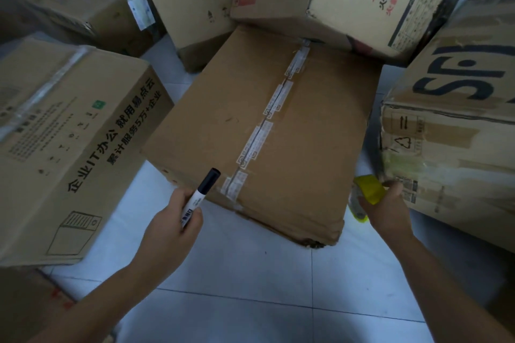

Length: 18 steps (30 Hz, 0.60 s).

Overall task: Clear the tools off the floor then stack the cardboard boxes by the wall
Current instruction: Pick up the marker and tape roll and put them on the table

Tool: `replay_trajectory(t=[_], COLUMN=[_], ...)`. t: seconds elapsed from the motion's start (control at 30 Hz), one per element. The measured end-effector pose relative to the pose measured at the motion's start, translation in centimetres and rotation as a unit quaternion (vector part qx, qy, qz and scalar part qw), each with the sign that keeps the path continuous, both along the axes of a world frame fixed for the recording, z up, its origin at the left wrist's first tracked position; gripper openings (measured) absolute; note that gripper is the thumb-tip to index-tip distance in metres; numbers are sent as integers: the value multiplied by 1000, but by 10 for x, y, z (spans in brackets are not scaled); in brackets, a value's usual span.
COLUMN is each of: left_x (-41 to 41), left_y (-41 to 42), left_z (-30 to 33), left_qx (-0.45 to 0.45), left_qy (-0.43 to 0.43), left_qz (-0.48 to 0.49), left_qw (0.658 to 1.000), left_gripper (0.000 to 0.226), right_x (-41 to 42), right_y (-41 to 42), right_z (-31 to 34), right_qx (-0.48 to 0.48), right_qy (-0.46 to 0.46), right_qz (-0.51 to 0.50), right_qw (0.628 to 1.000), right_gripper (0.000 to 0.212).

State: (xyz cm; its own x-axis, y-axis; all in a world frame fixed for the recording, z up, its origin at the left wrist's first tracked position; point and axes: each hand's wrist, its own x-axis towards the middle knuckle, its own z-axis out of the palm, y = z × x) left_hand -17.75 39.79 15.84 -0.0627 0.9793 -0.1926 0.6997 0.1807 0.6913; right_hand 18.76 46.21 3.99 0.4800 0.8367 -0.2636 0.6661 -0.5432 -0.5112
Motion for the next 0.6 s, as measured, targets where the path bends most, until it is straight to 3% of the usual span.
replay_trajectory(t=[0.07,0.23,0.5,0.6], left_x=[2,-12,-44,-43], left_y=[0,-7,-26,-42], left_z=[3,64,281,377], left_qx=[-18,-113,-129,-119], left_qy=[-8,50,61,38], left_qz=[-2,-81,-74,-68], left_qw=[1000,989,987,990], left_gripper=[20,16,13,8], right_x=[1,-16,-60,-74], right_y=[-14,-53,-65,-76], right_z=[16,113,368,478], right_qx=[0,-72,-76,-72], right_qy=[31,25,40,77], right_qz=[-23,33,151,171], right_qw=[999,997,985,980], right_gripper=[66,42,48,39])
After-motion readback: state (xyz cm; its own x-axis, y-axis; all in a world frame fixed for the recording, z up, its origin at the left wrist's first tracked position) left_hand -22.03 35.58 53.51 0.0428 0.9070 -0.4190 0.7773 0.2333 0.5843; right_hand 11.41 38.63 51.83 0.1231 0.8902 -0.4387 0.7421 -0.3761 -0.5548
